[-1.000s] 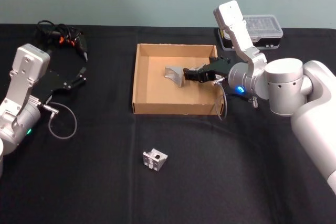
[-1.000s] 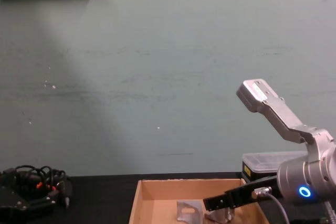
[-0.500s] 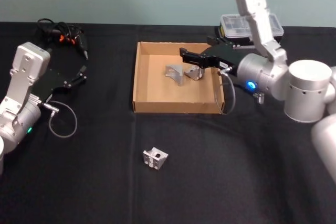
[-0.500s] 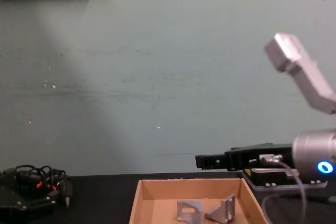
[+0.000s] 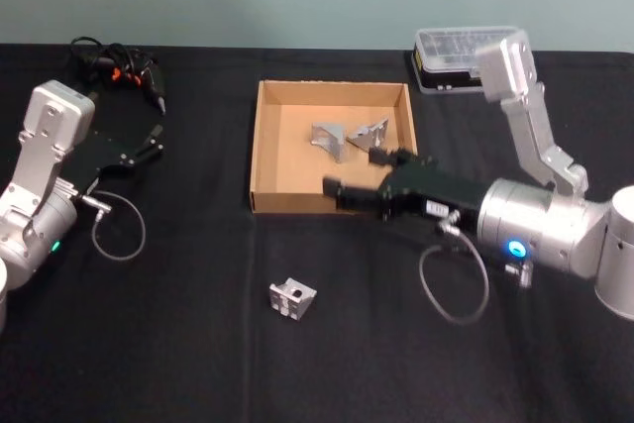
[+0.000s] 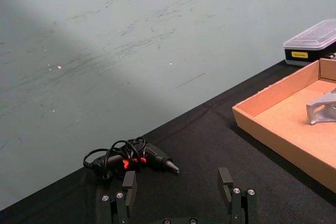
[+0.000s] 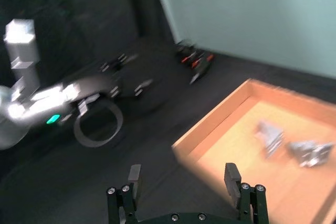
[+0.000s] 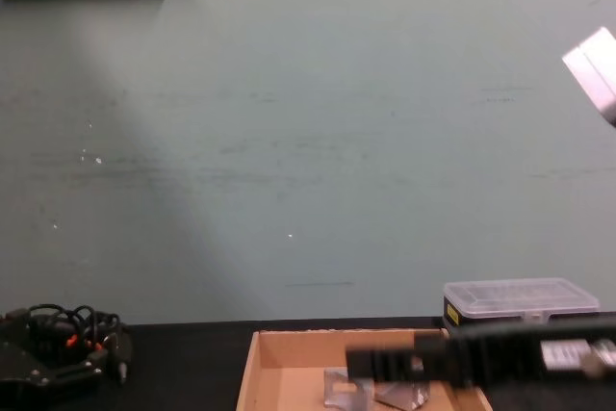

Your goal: Use one hand to pick up the angle iron from the table and place it into the box.

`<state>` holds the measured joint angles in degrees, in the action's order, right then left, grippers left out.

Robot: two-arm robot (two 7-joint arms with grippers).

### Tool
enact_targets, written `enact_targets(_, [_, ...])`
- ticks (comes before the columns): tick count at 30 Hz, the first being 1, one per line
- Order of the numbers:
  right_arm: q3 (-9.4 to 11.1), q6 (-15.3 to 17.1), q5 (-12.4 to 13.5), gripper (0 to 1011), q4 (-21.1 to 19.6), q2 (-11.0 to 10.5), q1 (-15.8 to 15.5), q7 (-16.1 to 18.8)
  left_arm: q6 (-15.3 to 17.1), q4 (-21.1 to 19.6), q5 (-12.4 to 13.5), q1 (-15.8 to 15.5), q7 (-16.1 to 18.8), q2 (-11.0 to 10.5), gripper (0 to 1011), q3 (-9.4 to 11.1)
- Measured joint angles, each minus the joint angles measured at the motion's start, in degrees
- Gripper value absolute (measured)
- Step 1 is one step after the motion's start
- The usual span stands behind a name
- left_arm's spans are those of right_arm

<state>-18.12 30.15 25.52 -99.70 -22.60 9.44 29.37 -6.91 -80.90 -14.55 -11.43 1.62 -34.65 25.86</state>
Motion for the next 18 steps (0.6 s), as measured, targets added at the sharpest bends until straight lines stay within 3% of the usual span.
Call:
enact_targets(1, [0.00, 0.00, 0.00, 1000, 0.00, 0.00, 0.00, 0.00, 0.00, 0.00, 0.00, 0.00, 0.00, 0.00, 1011, 0.00])
enact_targets(3, [-1.08, 0.17, 0.12, 1002, -1.35, -2.02, -1.15, 1.76, 0.00, 0.00, 0.00, 0.00, 0.00, 0.00, 1011, 0.00])
enact_targets(4, [-2.14, 0.16, 0.01, 1002, -2.23, -3.48, -1.84, 2.97, 0.00, 0.00, 0.00, 0.00, 0.00, 0.00, 1011, 0.00])
enact_targets(10, [-6.28, -0.51, -1.73, 1002, -4.51, -7.47, -2.71, 5.89, 0.00, 0.00, 0.00, 0.00, 0.00, 0.00, 1011, 0.00])
enact_targets(11, [-6.28, -0.51, -1.73, 1000, -4.51, -7.47, -2.71, 5.89, 0.00, 0.00, 0.00, 0.00, 0.00, 0.00, 1011, 0.00])
enact_targets(13, [-8.69, -0.44, -3.09, 1002, -5.40, -8.64, -2.40, 6.31, 0.00, 0.00, 0.00, 0.00, 0.00, 0.00, 1011, 0.00])
enact_targets(18, [-11.80, 1.21, -4.98, 1002, -6.75, -9.53, -1.49, 6.13, 0.00, 0.00, 0.00, 0.00, 0.00, 0.00, 1011, 0.00])
